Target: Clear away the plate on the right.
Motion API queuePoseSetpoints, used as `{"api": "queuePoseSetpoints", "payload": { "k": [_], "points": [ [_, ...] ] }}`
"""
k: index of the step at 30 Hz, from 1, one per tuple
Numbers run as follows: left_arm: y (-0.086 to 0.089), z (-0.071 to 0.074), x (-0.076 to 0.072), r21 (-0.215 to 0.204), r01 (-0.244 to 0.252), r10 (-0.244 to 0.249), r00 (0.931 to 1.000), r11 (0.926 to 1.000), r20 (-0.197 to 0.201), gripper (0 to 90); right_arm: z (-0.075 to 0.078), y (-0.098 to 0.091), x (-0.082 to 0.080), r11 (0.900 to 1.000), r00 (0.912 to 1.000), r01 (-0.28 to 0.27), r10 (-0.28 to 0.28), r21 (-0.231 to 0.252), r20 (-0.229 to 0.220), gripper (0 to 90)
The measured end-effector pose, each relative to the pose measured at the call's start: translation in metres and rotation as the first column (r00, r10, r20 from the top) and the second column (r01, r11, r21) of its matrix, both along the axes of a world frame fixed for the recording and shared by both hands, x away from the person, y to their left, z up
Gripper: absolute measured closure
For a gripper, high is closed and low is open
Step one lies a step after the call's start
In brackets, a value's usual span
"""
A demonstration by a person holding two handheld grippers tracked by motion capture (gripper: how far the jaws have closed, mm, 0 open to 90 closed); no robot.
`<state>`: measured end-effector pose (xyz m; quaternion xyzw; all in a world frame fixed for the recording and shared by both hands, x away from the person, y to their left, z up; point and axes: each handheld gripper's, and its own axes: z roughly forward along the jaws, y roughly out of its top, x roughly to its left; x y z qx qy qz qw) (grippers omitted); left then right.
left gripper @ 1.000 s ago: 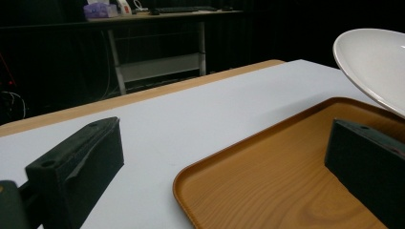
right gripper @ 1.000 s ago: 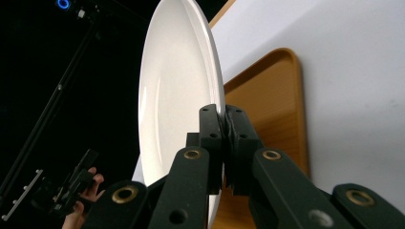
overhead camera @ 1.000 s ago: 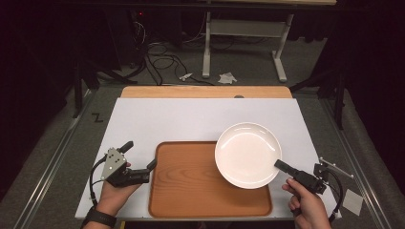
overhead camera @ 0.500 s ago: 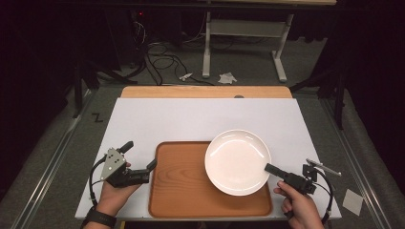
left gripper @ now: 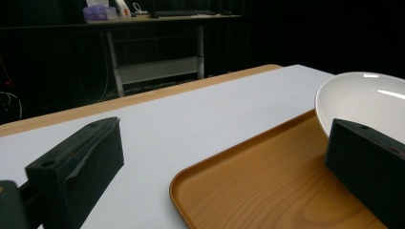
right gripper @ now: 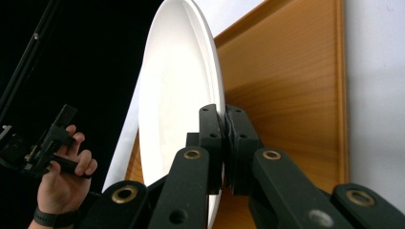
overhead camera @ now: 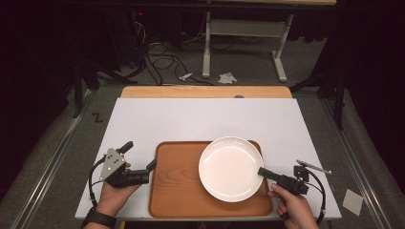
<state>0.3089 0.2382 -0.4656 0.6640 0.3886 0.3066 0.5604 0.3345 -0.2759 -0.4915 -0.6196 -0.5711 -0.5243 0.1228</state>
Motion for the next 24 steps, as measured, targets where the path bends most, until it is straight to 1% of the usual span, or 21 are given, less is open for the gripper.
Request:
{"api": "queuePoseSetpoints", "payload": {
  "k": [1, 4, 5, 10, 20, 24],
  "points": [
    [0.000, 0.000, 0.000, 0.001, -0.002, 0.002, 1.0000, 1.0000, 0.003, 0.0, -0.001, 0.000, 0.000, 1.0000, 1.0000, -0.002, 0.002, -0.004, 0.004, 89.8],
    [0.000, 0.000, 0.000, 0.005, -0.001, 0.001, 1.0000, 1.0000, 0.003, 0.0, -0.001, 0.001, 0.000, 0.9999, 0.9999, -0.007, 0.007, -0.007, -0.007, 89.8],
    [0.000, 0.000, 0.000, 0.012, 0.000, 0.000, 1.0000, 0.9999, 0.003, 0.0, -0.002, 0.002, 0.001, 0.9999, 1.0000, -0.009, 0.009, -0.010, -0.002, 89.8],
    [0.001, 0.000, 0.000, 0.011, -0.002, 0.002, 1.0000, 0.9999, 0.005, 0.0, -0.003, 0.004, 0.001, 0.9997, 0.9997, -0.019, 0.018, -0.015, -0.013, 89.7],
    [0.002, 0.000, 0.000, 0.020, 0.000, 0.000, 1.0000, 0.9998, 0.007, 0.0, -0.010, 0.009, 0.003, 0.9986, 0.9977, -0.047, 0.045, -0.025, -0.050, 89.4],
    [0.003, -0.001, 0.001, 0.020, 0.001, -0.001, 1.0000, 0.9998, 0.005, 0.0, -0.011, 0.010, 0.004, 0.9985, 0.9973, -0.045, 0.043, -0.032, -0.060, 89.5]
  ]
}}
